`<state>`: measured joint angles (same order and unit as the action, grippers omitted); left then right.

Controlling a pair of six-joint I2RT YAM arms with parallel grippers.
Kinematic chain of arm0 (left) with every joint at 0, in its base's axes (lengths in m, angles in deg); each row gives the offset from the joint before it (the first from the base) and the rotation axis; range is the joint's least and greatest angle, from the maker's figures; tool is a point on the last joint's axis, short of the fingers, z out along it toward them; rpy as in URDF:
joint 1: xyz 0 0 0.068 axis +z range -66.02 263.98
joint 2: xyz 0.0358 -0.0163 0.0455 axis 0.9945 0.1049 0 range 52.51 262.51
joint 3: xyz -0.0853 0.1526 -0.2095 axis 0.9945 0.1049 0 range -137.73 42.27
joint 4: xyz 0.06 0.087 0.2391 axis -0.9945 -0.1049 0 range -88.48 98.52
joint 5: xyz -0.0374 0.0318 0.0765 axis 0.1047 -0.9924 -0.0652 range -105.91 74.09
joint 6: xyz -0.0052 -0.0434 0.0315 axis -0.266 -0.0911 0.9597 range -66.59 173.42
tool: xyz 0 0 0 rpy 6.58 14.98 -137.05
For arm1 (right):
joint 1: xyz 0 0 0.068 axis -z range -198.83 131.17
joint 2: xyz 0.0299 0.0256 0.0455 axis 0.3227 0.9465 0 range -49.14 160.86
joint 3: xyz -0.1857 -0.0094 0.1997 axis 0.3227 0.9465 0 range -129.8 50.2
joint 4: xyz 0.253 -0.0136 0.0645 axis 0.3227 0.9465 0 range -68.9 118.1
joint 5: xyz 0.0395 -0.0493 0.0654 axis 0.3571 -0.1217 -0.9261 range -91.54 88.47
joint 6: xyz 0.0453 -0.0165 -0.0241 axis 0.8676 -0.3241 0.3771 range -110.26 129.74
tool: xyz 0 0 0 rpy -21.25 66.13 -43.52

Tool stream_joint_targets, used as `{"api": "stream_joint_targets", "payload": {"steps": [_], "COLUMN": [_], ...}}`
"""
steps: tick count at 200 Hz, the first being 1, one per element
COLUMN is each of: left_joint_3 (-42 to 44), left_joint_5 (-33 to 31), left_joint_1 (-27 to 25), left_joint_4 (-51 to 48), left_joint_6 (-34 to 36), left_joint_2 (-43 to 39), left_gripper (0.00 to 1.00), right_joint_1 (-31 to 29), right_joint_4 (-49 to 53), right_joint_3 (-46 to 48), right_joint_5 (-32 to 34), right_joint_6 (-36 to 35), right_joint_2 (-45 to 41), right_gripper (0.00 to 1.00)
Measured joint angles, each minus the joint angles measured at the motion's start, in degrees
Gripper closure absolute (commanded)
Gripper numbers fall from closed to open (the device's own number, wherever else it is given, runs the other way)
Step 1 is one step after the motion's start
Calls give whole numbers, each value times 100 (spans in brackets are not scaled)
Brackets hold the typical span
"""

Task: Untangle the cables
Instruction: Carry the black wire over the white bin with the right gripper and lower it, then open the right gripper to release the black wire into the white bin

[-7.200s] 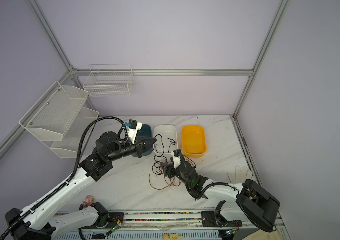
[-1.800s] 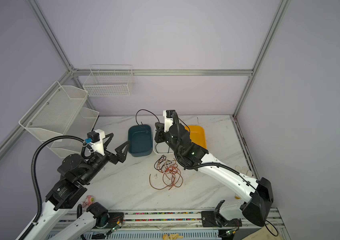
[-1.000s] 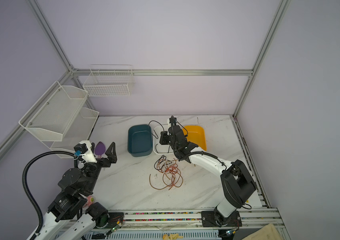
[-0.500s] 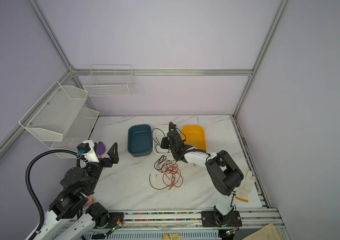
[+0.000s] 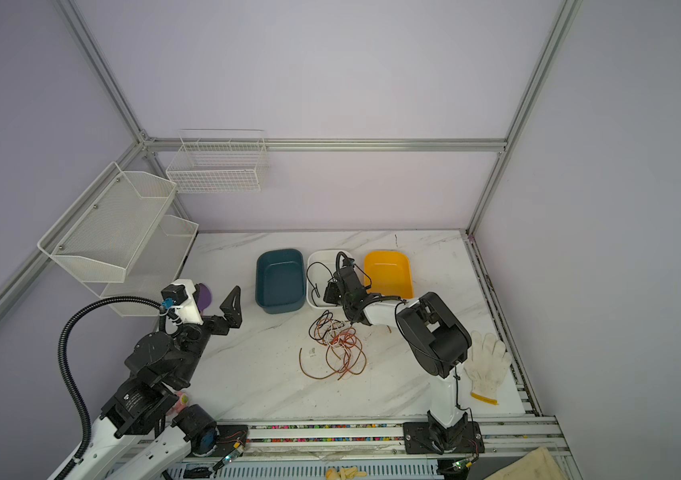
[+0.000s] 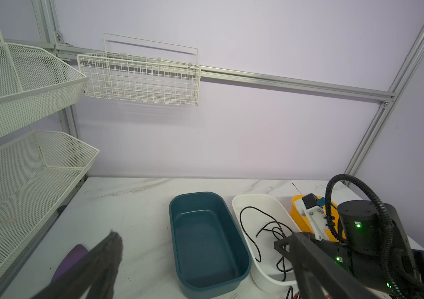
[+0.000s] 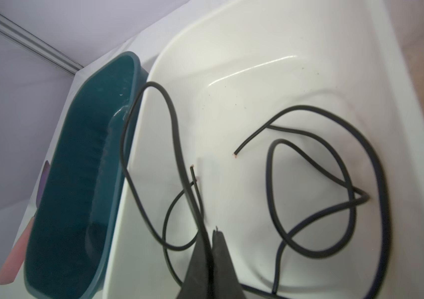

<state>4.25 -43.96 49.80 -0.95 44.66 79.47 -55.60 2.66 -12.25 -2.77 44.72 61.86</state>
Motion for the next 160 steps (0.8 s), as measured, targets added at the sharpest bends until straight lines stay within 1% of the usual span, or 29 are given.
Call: {"api": "stream_joint_targets", "payload": {"steps": [118,160], "left_joint_3": [0,0], "left_joint_5": [103,131], "left_joint_1": [-9,-9], "left_joint_4": [-2,-2], "left_joint_6": [4,52], "left_joint_2": [33,37], "left_gripper": [0,0], "right_joint_1": [229,238], "right_joint_4": [149,560], "right_joint_3": [-125,-619], "right_joint_5": [254,400], "right_joint_6": [271,256], "right_joint_2": [31,39], "right_gripper": [100,100]}}
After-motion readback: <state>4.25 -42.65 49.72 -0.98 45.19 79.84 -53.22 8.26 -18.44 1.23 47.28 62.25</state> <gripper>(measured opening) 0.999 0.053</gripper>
